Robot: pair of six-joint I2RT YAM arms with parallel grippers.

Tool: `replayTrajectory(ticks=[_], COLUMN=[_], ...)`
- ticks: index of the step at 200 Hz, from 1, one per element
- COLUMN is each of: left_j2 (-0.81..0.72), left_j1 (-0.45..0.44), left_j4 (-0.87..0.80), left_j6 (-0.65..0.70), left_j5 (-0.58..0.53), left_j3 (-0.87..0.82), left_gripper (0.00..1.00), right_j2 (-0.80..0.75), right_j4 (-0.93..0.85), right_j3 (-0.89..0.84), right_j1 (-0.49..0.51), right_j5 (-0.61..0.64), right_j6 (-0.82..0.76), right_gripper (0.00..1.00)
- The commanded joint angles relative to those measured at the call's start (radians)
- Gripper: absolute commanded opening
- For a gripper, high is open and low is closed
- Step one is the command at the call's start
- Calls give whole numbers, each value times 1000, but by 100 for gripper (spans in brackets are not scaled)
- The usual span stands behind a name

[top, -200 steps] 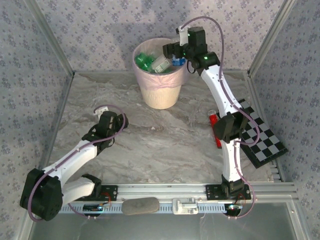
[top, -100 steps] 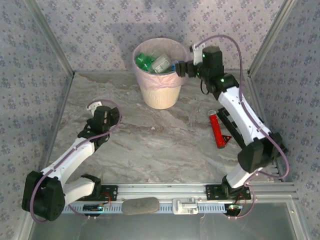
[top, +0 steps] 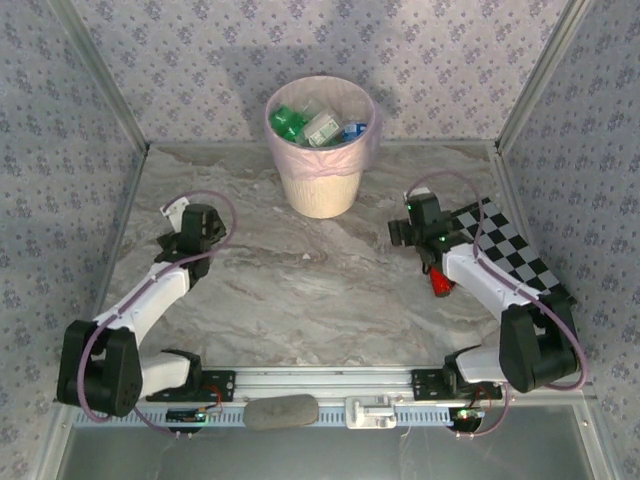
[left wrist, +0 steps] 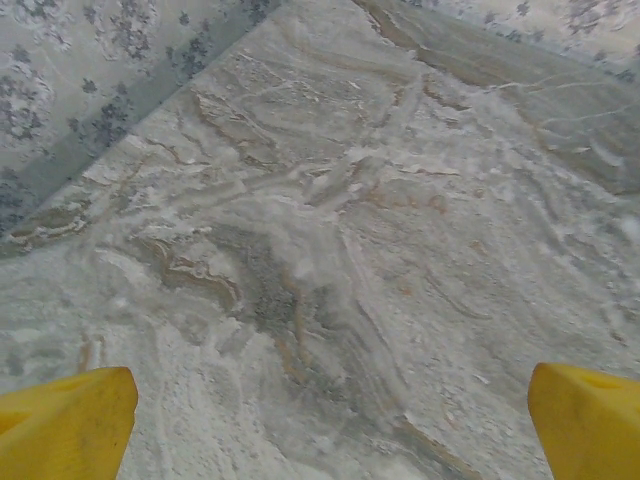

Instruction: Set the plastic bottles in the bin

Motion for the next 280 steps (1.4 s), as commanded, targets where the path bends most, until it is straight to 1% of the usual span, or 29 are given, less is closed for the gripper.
replayTrajectory(ticks=[1,32,50,56,68,81,88,99,112,118,127,132,139,144,153,170,179,186,195,199,202,207,212,220,241,255,265,274,280], left_j2=[48,125,162,167,178,185,194,216,248,265,288,299,310,311,310,307,312,319,326,329,331,321,307,293,279,312,300,307,305], left_j1=[10,11,13,16,18,21,21,23,26,27,27,27,27,27,27,37,47,55,76,91,102,120,135,154,221,231,231,231,231], left_j4=[46,76,123,97,113,146,174,220,199,186,190,206,246,237,305,472,517,557,640,662,678,653,643,703,842,938,896,924,908], left_j6=[88,177,212,209,230,257,277,297,284,278,280,284,305,311,347,433,472,490,513,511,508,490,480,478,450,456,451,454,453], left_j5=[-77,-92,-133,-134,-144,-152,-161,-191,-218,-225,-232,-237,-243,-241,-233,-163,-117,-103,-13,31,61,97,137,192,357,379,381,382,380], left_j3=[46,58,49,62,66,63,58,39,38,38,30,21,7,12,-7,-59,-69,-79,-112,-126,-132,-131,-138,-179,-272,-307,-296,-302,-298], left_gripper=[100,100,100,100,100,100,100,100,100,100,100,100,100,100,100,100,100,100,100,100,97,97,96,96,97,97,97,98,98], right_j2=[-23,25,60,67,80,101,100,99,98,103,141,161,161,154,156,153,159,176,208,207,199,187,187,194,191,190,190,190,190], right_j4=[196,392,459,489,581,633,603,637,674,715,833,853,828,808,838,863,883,938,1055,1050,1025,977,980,1010,996,995,995,995,995], right_j3=[-78,-185,-211,-220,-255,-263,-257,-264,-279,-300,-337,-336,-325,-324,-335,-356,-370,-393,-427,-423,-417,-408,-409,-415,-413,-411,-411,-411,-412], right_j1=[-55,-166,-229,-244,-269,-279,-283,-285,-284,-284,-293,-295,-291,-294,-296,-308,-319,-325,-319,-316,-316,-316,-318,-313,-314,-314,-313,-314,-314], right_j5=[113,100,44,23,-17,-5,-18,-23,-34,-39,-44,-57,-54,-65,-78,-124,-161,-168,-143,-133,-127,-127,-130,-121,-122,-123,-123,-123,-123], right_j6=[5,48,73,79,68,44,76,55,37,40,12,-4,-6,9,-5,-5,-5,-1,-8,-8,-6,-2,-2,-6,-6,-6,-6,-6,-6], right_gripper=[99,99,99,99,99,99,99,99,99,99,99,99,99,99,99,99,99,99,99,99,99,99,99,99,99,99,99,99,99])
